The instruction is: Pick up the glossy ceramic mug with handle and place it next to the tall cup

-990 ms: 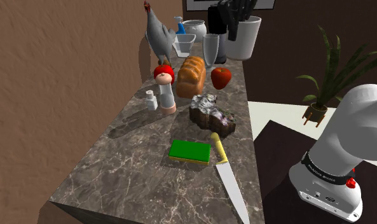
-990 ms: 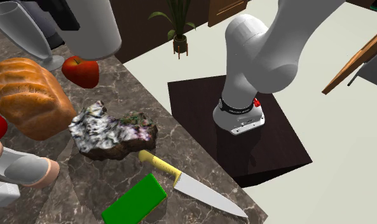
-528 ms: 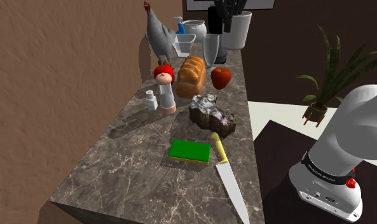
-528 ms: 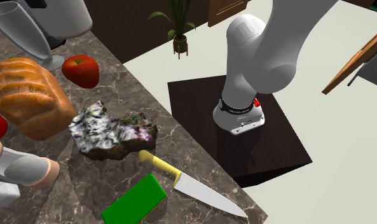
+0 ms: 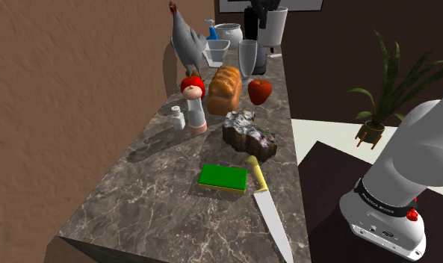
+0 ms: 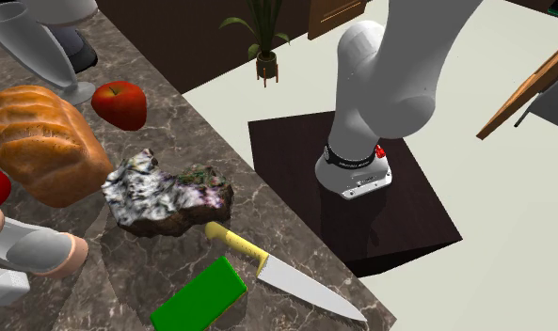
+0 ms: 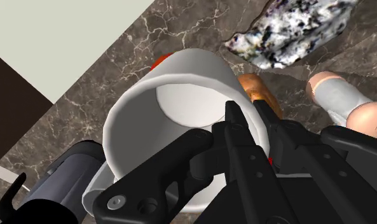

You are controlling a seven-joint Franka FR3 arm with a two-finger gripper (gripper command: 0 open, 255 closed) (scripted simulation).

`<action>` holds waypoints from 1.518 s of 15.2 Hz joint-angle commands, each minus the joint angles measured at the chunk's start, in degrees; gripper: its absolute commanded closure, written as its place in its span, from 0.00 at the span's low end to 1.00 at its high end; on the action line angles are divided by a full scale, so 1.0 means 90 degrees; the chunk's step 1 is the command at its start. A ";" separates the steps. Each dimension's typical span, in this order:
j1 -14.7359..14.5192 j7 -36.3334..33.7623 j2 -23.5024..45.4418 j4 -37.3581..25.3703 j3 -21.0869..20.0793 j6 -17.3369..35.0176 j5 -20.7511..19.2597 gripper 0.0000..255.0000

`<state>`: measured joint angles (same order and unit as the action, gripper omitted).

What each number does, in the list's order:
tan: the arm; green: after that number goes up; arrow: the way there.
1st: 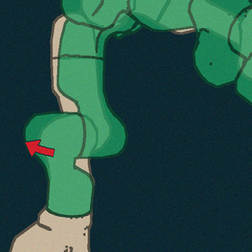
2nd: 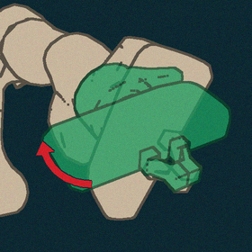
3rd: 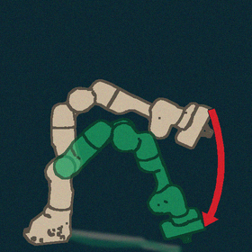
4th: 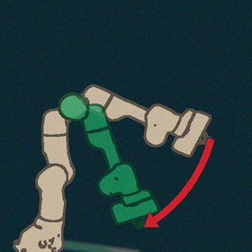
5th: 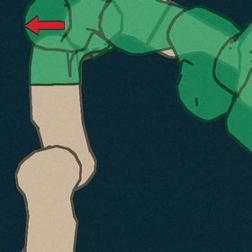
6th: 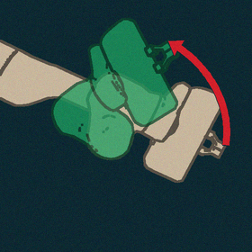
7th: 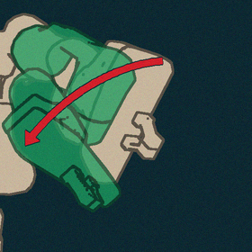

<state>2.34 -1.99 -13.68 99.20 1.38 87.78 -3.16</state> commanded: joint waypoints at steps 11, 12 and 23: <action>0.0659 0.1382 0.2746 -0.3259 0.0743 -0.0462 0.0265 1.00; 0.0744 0.1488 0.3049 -0.3680 0.0783 -0.0580 0.0322 1.00; 0.1156 0.1886 0.4260 -0.4831 0.0875 -0.0518 0.0551 1.00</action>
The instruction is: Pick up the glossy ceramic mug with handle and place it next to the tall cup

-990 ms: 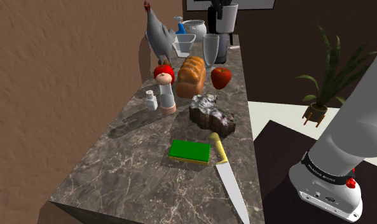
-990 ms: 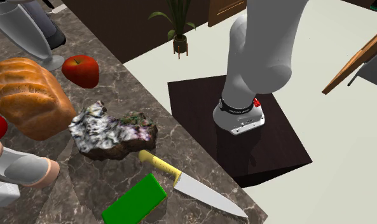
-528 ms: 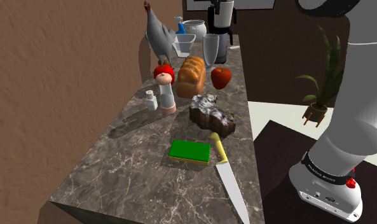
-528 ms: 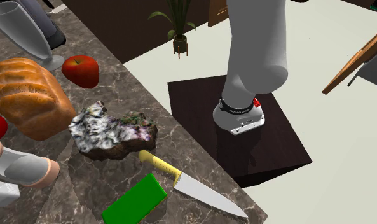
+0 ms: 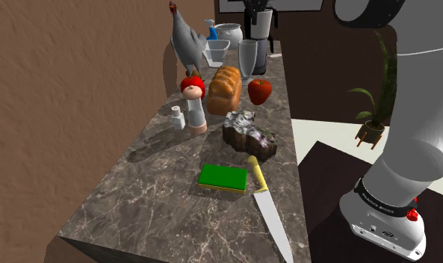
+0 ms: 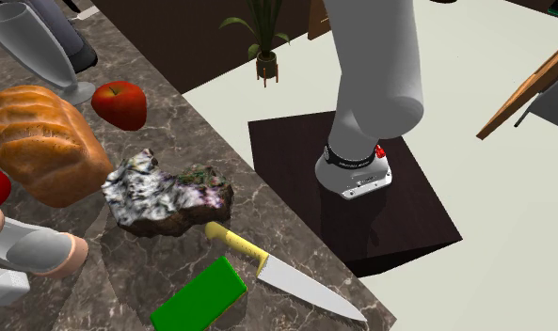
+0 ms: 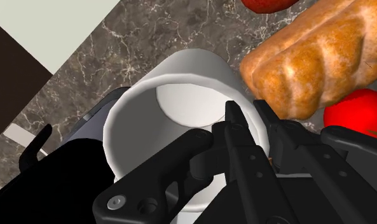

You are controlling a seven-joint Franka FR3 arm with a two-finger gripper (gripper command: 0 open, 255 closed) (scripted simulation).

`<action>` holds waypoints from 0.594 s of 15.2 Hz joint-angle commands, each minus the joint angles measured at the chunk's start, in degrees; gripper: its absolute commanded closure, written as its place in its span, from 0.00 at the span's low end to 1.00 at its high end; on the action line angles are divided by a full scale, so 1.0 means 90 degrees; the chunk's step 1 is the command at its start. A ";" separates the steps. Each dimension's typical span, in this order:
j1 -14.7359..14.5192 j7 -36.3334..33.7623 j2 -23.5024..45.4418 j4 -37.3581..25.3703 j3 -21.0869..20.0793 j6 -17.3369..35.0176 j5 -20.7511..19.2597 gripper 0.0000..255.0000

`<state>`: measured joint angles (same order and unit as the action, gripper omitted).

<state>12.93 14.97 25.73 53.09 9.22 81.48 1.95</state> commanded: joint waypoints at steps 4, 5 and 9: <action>-0.0077 -0.0018 -0.0377 0.1055 0.0004 0.0686 -0.0058 1.00; -0.0087 -0.0023 -0.0428 0.1220 0.0004 0.0801 -0.0066 1.00; -0.0122 -0.0039 -0.0588 0.1813 0.0002 0.1235 -0.0092 1.00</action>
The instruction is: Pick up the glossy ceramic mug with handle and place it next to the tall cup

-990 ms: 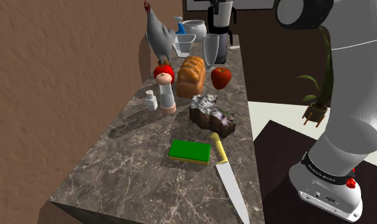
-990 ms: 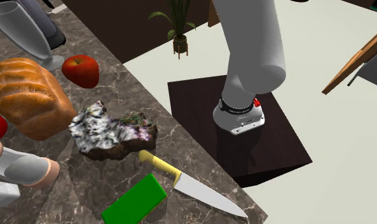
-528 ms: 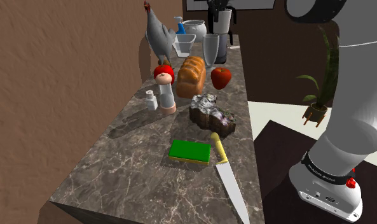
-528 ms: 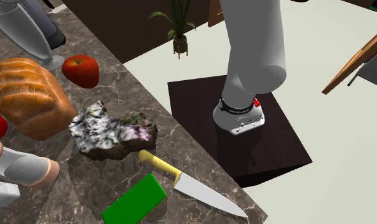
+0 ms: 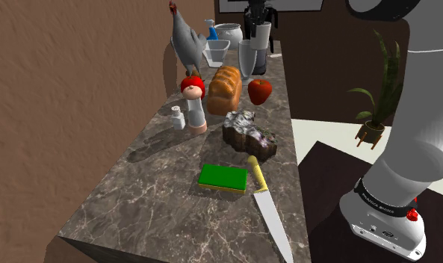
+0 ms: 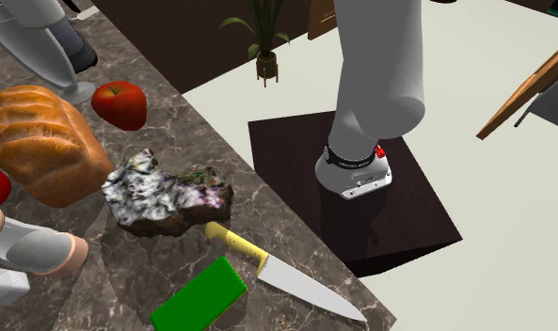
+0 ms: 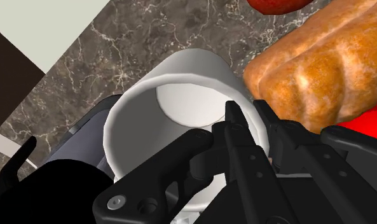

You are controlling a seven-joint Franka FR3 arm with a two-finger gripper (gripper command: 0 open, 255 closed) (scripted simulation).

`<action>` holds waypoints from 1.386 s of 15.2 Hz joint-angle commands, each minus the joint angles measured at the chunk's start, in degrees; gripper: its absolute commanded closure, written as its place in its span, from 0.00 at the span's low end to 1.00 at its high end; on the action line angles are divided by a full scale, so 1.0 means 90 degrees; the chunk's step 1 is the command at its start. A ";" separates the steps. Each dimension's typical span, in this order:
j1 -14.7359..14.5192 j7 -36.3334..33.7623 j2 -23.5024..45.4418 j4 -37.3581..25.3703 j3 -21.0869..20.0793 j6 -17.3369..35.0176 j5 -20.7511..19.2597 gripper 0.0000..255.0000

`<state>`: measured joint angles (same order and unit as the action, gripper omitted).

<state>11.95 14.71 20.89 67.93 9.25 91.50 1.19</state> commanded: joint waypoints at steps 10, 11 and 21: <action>-0.0062 -0.0041 -0.0247 0.1320 -0.0009 0.1079 -0.0041 1.00; -0.0065 -0.0044 -0.0255 0.1416 -0.0010 0.1168 -0.0043 1.00; -0.0083 -0.0059 -0.0238 0.2249 -0.0019 0.2017 -0.0041 1.00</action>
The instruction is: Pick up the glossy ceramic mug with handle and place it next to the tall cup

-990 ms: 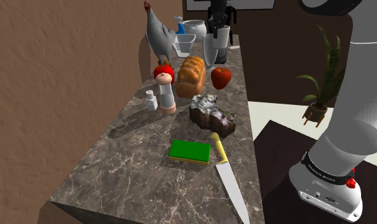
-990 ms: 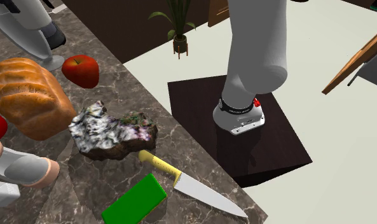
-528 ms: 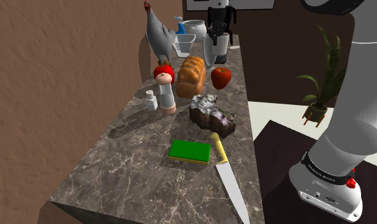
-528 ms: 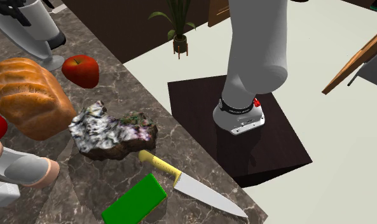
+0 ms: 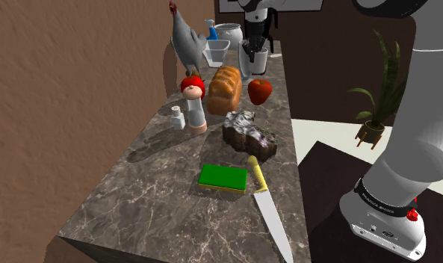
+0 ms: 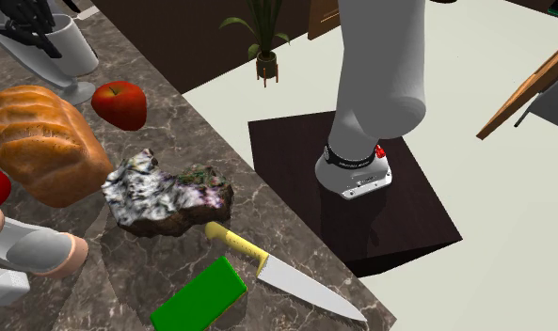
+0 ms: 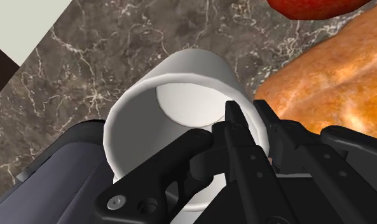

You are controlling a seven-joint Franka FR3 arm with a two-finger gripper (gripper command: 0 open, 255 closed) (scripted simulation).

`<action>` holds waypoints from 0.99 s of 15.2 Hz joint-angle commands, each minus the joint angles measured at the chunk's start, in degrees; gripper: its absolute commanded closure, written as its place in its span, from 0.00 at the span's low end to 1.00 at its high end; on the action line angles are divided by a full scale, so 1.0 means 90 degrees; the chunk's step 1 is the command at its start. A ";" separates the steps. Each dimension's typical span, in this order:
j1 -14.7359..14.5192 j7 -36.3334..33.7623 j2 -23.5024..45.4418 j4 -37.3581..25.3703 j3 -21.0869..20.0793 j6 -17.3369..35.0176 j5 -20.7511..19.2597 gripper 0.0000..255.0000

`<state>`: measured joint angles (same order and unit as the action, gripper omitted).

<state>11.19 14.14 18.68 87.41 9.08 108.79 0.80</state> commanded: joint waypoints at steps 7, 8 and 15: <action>-0.0001 0.0001 0.0108 0.0542 -0.0009 0.0654 0.0018 1.00; -0.0001 0.0001 0.0127 0.0600 -0.0011 0.0732 0.0021 1.00; 0.0004 0.0006 0.0300 0.0960 -0.0024 0.1263 0.0048 1.00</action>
<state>11.18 14.11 21.06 95.58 8.88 119.31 1.17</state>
